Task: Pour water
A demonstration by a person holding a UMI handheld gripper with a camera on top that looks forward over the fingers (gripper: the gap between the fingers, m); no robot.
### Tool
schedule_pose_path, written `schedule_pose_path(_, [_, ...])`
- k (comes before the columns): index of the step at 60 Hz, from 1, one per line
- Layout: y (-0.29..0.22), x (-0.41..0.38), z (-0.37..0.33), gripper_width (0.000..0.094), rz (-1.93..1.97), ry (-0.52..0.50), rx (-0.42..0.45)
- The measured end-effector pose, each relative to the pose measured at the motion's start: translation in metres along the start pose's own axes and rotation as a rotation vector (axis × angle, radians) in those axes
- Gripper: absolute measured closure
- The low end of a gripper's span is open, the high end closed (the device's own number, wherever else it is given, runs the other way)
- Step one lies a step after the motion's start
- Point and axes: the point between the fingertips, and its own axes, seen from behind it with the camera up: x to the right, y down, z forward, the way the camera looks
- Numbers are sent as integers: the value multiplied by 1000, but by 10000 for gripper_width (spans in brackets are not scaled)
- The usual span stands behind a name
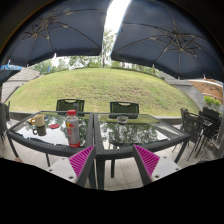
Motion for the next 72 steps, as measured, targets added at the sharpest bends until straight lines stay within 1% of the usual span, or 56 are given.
schedule_pose_path(8, [0, 6, 16, 154, -61, 34, 13])
schedule_pose_path(17, [9, 4, 40, 154, -62, 34, -8])
schedule_pose_path(27, [15, -34, 82, 154, -81, -49, -15])
schedule_pose_path(34, [23, -81, 93, 155, -38, -180, -34])
schedule_pose_path(35, [20, -70, 92, 154, -30, -208, -40])
schedule_pose_path(36, [25, -96, 101, 155, -23, -214, -39])
schedule_pose_path(37, [20, -84, 100, 155, -17, -237, -45])
schedule_pose_path(38, [21, -90, 105, 155, -13, -249, -48])
schedule_pose_path(39, [25, -115, 115, 155, -9, -248, -46])
schedule_pose_path(40, [20, -101, 115, 153, -5, -265, -51])
schedule_pose_path(41, [19, -106, 120, 153, -3, -271, -51])
schedule_pose_path(42, [23, -130, 130, 153, -1, -265, -48])
schedule_pose_path(43, [18, -117, 131, 154, 1, -279, -52])
schedule_pose_path(54, [10, -174, 198, 154, 20, -338, -45])
schedule_pose_path(59, [-2, -184, 227, 149, 47, -310, -7])
schedule_pose_path(60, [-1, -199, 233, 165, 55, -293, 1])
schedule_pose_path(61, [-6, -186, 237, 208, 58, -287, 5])
schedule_pose_path(62, [-6, -184, 242, 298, 61, -269, 11])
schedule_pose_path(63, [-7, -180, 246, 435, 58, -244, 19])
schedule_pose_path(64, [-8, -176, 249, 459, 54, -231, 28])
schedule_pose_path(66, [-13, -172, 244, 462, 83, -211, 49])
schedule_pose_path(68, [-13, -173, 248, 502, 98, -184, 80])
schedule_pose_path(71, [-13, -171, 245, 556, 75, -172, 116])
schedule_pose_path(72, [-14, -183, 245, 575, 68, -144, 130])
